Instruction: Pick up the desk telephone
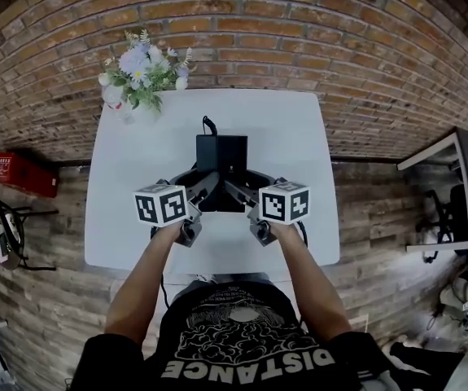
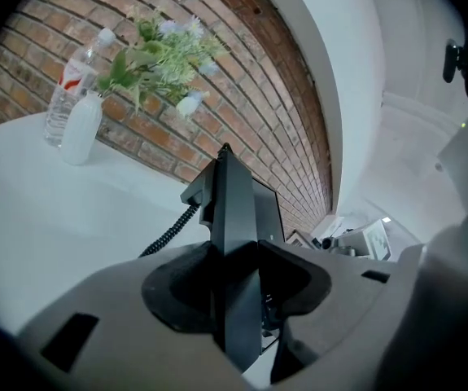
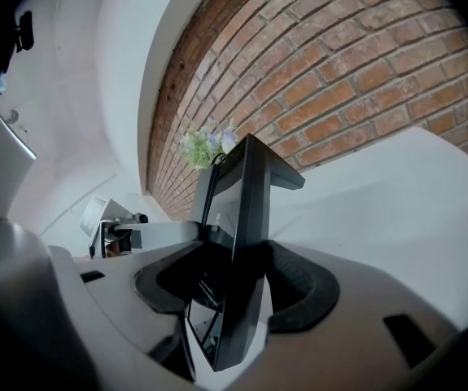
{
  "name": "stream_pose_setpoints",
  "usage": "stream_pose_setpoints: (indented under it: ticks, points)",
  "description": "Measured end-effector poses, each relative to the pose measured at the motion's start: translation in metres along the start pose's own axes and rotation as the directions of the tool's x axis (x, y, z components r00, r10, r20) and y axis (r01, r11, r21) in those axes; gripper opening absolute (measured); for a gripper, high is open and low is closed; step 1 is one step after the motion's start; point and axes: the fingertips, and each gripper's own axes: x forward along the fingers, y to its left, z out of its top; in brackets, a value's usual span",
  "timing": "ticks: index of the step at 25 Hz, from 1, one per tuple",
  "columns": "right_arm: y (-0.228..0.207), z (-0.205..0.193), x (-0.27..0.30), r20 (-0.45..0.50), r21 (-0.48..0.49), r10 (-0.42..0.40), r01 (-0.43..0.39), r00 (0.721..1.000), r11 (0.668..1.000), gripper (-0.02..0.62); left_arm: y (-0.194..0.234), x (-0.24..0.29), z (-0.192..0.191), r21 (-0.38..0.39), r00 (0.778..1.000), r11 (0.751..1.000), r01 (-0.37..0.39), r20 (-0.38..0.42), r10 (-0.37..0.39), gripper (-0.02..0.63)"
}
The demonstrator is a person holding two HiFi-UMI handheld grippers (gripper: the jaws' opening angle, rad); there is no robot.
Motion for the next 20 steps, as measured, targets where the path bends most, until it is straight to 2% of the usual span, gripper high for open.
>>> stream_pose_setpoints:
  ticks: [8,20]
  points:
    - [0.024,0.053,-0.019,0.102,-0.088,0.032,-0.023,0.994,0.996,0.236,-0.037,-0.010,0.052,0.116,0.994,0.993,0.000,0.108,-0.013,0.169]
    - [0.055,0.119,-0.052,0.221,-0.212,0.090,-0.042,0.971,0.976,0.235,-0.091,-0.026,0.112,0.245,0.967,0.969,-0.004,0.247,-0.059,0.169]
